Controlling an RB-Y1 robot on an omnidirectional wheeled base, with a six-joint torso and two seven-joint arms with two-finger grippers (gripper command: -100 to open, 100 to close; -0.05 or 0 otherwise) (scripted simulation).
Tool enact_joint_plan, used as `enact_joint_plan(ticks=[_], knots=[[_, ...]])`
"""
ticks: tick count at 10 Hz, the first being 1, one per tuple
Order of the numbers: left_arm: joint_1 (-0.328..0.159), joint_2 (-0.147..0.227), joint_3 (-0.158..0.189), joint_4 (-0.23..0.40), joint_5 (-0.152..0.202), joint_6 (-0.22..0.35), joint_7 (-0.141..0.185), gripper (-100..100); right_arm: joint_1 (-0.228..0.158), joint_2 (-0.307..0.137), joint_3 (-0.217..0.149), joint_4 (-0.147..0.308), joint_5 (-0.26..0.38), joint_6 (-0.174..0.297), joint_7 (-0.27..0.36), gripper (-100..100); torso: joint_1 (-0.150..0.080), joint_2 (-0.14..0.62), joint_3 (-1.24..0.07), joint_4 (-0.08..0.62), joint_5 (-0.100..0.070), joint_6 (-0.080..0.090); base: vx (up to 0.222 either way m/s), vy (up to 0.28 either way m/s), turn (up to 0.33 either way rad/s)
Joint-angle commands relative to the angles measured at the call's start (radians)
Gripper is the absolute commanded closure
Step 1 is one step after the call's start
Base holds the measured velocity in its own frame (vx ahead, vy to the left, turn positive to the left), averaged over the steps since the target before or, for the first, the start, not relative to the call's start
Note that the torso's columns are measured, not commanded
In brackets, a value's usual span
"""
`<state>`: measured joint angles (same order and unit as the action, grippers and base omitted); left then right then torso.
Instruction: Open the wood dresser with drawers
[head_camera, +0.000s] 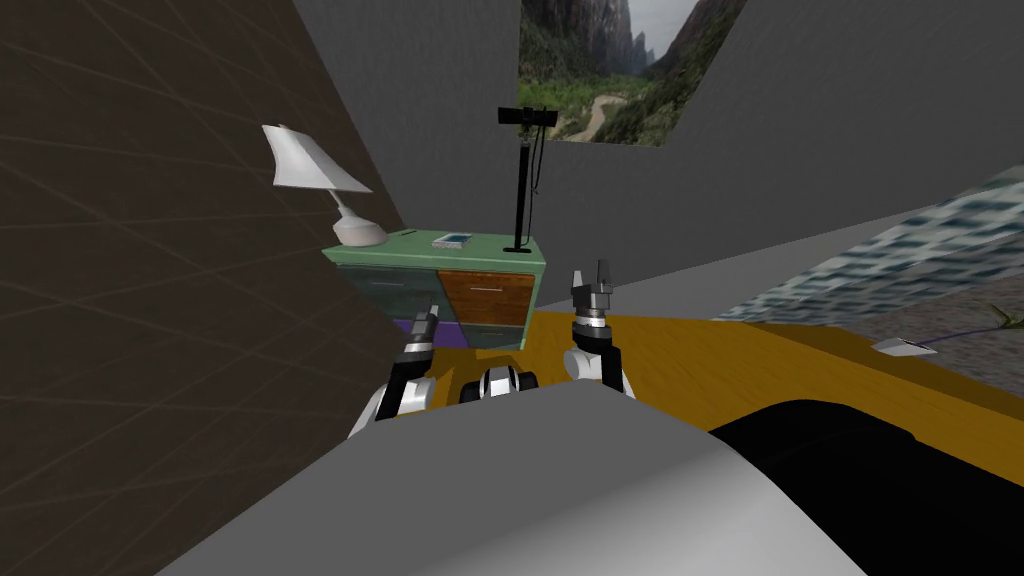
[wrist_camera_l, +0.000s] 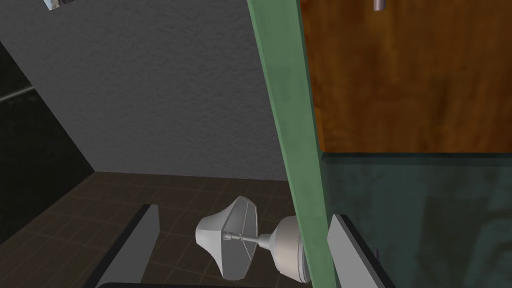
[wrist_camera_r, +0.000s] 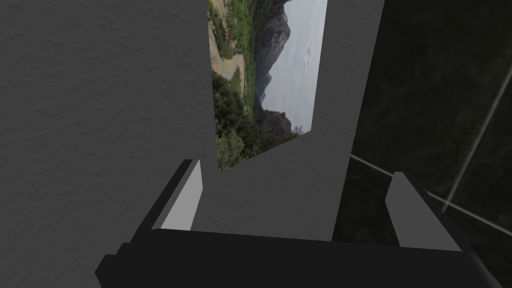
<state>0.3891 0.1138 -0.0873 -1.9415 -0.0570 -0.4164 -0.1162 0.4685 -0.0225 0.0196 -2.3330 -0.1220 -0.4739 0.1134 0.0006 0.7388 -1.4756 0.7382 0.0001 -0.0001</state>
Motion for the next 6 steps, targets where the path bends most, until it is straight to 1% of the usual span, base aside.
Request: enact_joint_plan(ticks=[1, 4, 6], knots=[[-0.024, 0.003, -0.006, 0.053, -0.010, 0.014, -0.003, -100, 0.000, 0.000, 0.000, 0.000, 0.000, 0.000, 0.000, 0, -0.001, -0.001, 0.000, 0.000, 0.000, 0.000, 0.084, -0.043, -0.064], [-0.062, 0.003, -0.019, 0.131, -0.028, 0.040, -0.009, -100, 0.000, 0.000, 0.000, 0.000, 0.000, 0.000, 0.000, 0, -0.002, -0.001, -0.001, 0.000, 0.000, 0.000, 0.107, -0.057, -0.076], [-0.077, 0.006, -0.024, 0.162, -0.036, 0.050, -0.011, -100, 0.000, 0.000, 0.000, 0.000, 0.000, 0.000, 0.000, 0, 0.000, -0.001, -0.001, 0.000, 0.000, 0.000, 0.103, -0.044, -0.056]])
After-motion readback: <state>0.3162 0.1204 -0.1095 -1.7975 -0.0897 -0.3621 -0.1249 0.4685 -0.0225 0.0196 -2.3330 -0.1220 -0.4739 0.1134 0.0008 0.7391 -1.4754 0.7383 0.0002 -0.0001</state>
